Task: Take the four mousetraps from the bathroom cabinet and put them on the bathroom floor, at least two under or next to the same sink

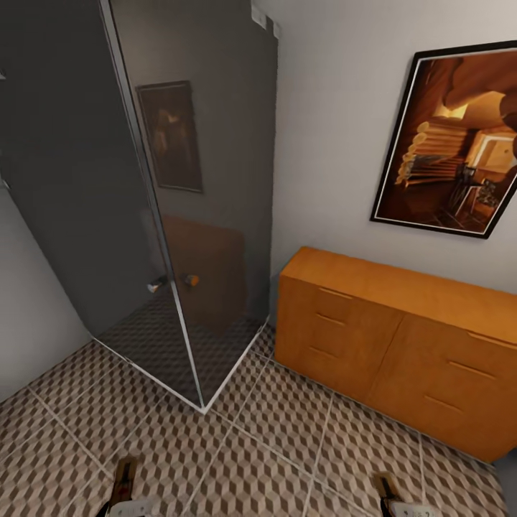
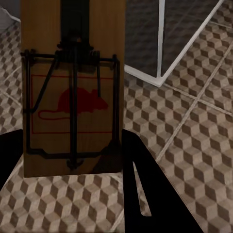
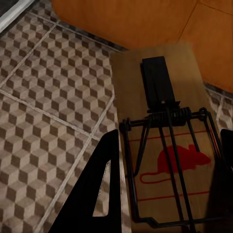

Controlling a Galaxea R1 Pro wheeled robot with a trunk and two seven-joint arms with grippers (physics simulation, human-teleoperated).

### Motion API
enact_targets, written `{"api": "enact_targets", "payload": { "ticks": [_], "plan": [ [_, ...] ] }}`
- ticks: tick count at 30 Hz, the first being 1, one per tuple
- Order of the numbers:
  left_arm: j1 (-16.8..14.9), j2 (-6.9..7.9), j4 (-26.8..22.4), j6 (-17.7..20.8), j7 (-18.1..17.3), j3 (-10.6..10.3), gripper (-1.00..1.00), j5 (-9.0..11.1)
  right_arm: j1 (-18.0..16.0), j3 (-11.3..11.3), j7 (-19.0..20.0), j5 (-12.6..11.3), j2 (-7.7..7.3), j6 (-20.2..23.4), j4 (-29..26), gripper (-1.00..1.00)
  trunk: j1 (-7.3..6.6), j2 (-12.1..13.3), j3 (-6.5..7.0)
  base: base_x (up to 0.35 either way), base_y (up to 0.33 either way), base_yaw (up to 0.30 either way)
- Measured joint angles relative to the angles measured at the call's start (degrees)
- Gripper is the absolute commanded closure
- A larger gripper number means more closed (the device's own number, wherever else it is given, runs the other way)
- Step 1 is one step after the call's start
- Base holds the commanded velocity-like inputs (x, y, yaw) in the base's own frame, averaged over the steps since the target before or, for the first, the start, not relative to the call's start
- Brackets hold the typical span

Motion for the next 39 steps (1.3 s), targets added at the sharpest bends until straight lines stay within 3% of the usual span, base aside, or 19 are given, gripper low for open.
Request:
{"api": "enact_targets", "payload": {
  "ticks": [39],
  "plan": [
    [0.0,-0.08,0.0,0.0,0.0,0.0,1.0,0.0,0.0,0.0,0.0,0.0,0.07,0.0,0.0,1.0,0.0,0.0,0.0,0.0,0.0,0.274]
  ]
}}
